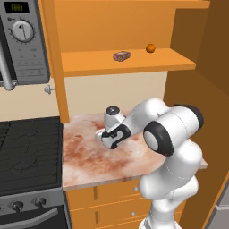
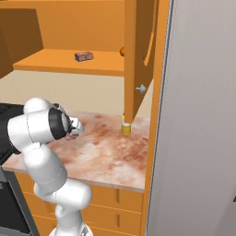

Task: Pick the bar soap and bar soap from the cabinet and place them on the counter.

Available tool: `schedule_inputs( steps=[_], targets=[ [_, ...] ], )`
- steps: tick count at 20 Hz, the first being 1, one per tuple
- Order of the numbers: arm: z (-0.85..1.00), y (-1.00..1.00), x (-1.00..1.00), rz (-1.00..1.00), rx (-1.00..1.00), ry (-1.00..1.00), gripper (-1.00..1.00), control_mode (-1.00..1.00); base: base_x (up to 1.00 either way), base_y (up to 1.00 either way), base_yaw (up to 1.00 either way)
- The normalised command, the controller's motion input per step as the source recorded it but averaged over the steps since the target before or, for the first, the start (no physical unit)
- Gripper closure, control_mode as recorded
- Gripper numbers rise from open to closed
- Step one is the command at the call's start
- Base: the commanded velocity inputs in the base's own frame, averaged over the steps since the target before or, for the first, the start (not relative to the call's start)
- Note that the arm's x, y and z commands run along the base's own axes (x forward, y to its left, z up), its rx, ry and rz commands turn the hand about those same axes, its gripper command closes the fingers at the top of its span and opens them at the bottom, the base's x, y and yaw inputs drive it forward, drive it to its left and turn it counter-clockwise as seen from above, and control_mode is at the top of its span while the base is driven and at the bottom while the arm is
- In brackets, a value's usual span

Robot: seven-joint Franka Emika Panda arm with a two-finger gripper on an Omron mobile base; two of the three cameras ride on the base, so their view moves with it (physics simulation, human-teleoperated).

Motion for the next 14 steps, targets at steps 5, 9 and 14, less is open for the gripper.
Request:
schedule_inputs(
  steps=[5,9,14],
  targets=[
    [0.00,0.00,0.00,0.00,0.00,0.05,-1.00,-1.00,0.00,0.00,0.00],
    [0.16,0.00,-0.01,0.00,0.00,0.04,-1.00,-1.00,0.00,0.00,0.00],
    [0.78,0.00,-0.29,-0.01,0.04,0.00,-1.00,-1.00,0.00,0.00,0.00]
  ],
)
